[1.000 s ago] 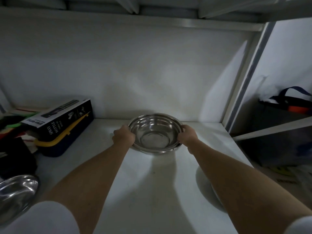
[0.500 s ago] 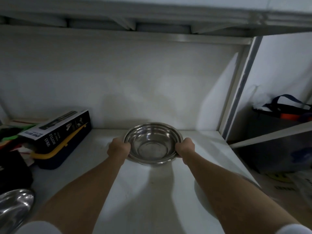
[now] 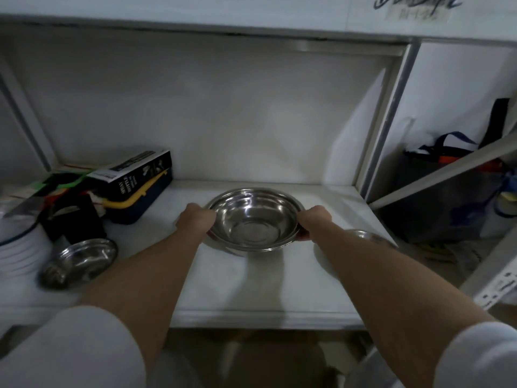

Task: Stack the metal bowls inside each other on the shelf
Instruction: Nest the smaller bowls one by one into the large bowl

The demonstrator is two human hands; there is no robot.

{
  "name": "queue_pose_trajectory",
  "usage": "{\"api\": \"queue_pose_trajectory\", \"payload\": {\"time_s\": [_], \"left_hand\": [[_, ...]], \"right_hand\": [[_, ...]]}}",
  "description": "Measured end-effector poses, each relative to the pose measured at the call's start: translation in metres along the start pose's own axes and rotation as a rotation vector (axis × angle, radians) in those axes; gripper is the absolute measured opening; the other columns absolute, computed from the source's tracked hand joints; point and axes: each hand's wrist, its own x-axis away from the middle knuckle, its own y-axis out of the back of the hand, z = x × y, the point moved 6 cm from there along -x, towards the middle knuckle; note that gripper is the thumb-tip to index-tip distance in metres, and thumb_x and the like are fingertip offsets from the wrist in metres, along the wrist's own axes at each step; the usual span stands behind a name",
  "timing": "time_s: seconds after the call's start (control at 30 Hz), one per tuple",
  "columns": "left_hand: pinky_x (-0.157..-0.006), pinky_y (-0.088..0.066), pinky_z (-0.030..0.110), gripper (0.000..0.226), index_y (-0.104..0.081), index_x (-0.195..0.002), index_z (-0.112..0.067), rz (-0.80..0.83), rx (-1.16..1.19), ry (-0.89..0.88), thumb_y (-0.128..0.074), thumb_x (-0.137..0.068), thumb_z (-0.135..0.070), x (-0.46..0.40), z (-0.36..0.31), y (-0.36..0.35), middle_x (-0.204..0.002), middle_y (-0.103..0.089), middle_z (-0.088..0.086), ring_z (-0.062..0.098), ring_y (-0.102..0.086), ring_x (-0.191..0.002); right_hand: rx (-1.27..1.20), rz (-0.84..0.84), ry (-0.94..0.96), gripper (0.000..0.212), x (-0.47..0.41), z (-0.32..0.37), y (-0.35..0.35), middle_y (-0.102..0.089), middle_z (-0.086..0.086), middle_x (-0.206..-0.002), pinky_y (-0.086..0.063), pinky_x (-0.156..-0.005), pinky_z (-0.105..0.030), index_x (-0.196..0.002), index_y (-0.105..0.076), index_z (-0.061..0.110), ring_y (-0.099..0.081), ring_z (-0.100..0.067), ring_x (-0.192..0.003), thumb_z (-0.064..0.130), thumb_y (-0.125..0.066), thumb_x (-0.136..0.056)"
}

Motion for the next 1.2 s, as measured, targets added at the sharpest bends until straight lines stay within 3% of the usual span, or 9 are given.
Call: {"api": "queue_pose_trajectory", "payload": {"time_s": [0.13, 0.3, 0.57, 0.67, 0.73, 0.83, 0.93, 1.07, 1.2], "left_hand": [[-0.081, -0.056, 0.036, 0.03, -0.061, -0.11, 0.0, 0.009, -0.009, 0.015, -0.056, -0.083, -0.014, 0.028, 0.02, 0.009, -0.091, -0.063, 0.015, 0.034, -0.066, -0.092], [-0.082, -0.056, 0.036, 0.014, -0.054, -0.095, -0.005, 0.02, 0.018, 0.021, -0.056, -0.083, -0.012, 0.047, 0.038, 0.011, -0.07, -0.052, 0.008, 0.03, -0.061, -0.08], [-0.074, -0.053, 0.033, 0.025, -0.06, -0.102, 0.0, 0.065, 0.091, 0.045, -0.055, -0.08, -0.011, 0.061, 0.051, 0.007, -0.089, -0.063, 0.016, 0.031, -0.063, -0.083], [-0.085, -0.058, 0.039, 0.035, -0.063, -0.109, 0.003, 0.079, 0.113, 0.063, -0.054, -0.077, -0.009, 0.061, 0.054, 0.004, -0.099, -0.068, 0.02, 0.034, -0.067, -0.091], [-0.087, -0.058, 0.043, 0.037, -0.062, -0.113, 0.004, 0.107, 0.123, 0.078, -0.054, -0.078, -0.005, 0.062, 0.053, 0.003, -0.103, -0.068, 0.022, 0.035, -0.067, -0.093], [-0.071, -0.056, 0.034, 0.035, -0.059, -0.114, 0.001, 0.096, 0.006, 0.069, -0.059, -0.081, -0.01, 0.068, 0.042, 0.004, -0.101, -0.063, 0.017, 0.028, -0.063, -0.081], [-0.094, -0.048, 0.04, 0.057, -0.046, -0.135, -0.008, -0.015, -0.184, 0.048, -0.06, -0.081, -0.02, 0.071, 0.022, 0.006, -0.131, -0.051, 0.017, 0.033, -0.052, -0.116], [-0.098, -0.048, 0.045, 0.047, -0.055, -0.126, -0.01, -0.029, -0.134, -0.144, -0.053, -0.08, -0.021, 0.075, -0.011, -0.012, -0.131, -0.052, 0.017, 0.037, -0.05, -0.119], [-0.095, -0.049, 0.037, 0.036, -0.061, -0.119, -0.014, 0.029, -0.028, -0.335, -0.052, -0.084, -0.015, 0.087, -0.044, -0.04, -0.126, -0.06, 0.012, 0.033, -0.057, -0.115]], "right_hand": [[0.009, 0.032, -0.008, 0.01, 0.035, -0.016, 0.0, -0.067, -0.024, -0.097, -0.058, -0.042, -0.04, -0.092, -0.06, -0.004, -0.072, -0.041, -0.078, 0.002, -0.054, -0.086], [0.025, 0.065, -0.02, 0.009, 0.055, -0.031, 0.006, -0.068, -0.026, -0.09, -0.062, -0.057, -0.042, -0.087, -0.06, -0.006, -0.071, -0.038, -0.07, 0.002, -0.056, -0.088], [0.046, 0.124, -0.042, 0.014, 0.065, -0.044, 0.007, -0.07, -0.026, -0.088, -0.061, -0.052, -0.042, -0.097, -0.061, -0.009, -0.072, -0.036, -0.065, -0.004, -0.054, -0.087], [0.063, 0.146, -0.04, 0.016, 0.067, -0.049, 0.006, -0.07, -0.027, -0.09, -0.062, -0.065, -0.047, -0.1, -0.06, -0.01, -0.073, -0.037, -0.072, -0.007, -0.051, -0.088], [0.099, 0.133, -0.03, 0.012, 0.07, -0.05, 0.009, -0.07, -0.026, -0.09, -0.062, -0.072, -0.047, -0.096, -0.059, -0.011, -0.073, -0.037, -0.077, -0.006, -0.052, -0.089], [0.23, 0.085, 0.044, 0.007, 0.076, -0.04, 0.019, -0.067, -0.02, -0.075, -0.062, -0.068, -0.04, -0.079, -0.057, -0.005, -0.07, -0.031, -0.066, -0.003, -0.059, -0.085], [0.309, 0.004, 0.12, 0.013, 0.078, -0.026, 0.034, -0.06, -0.015, -0.071, -0.062, -0.073, -0.041, -0.073, -0.053, -0.001, -0.067, -0.031, -0.069, 0.001, -0.059, -0.083], [0.332, -0.112, 0.201, 0.029, 0.068, -0.014, 0.06, -0.057, -0.018, -0.093, -0.056, -0.089, -0.045, -0.107, -0.058, -0.006, -0.065, -0.039, -0.1, 0.009, -0.05, -0.084], [0.331, -0.174, 0.217, 0.031, 0.052, -0.016, 0.09, -0.06, -0.019, -0.096, -0.053, -0.091, -0.044, -0.11, -0.058, -0.007, -0.063, -0.039, -0.105, 0.009, -0.05, -0.085]]}}
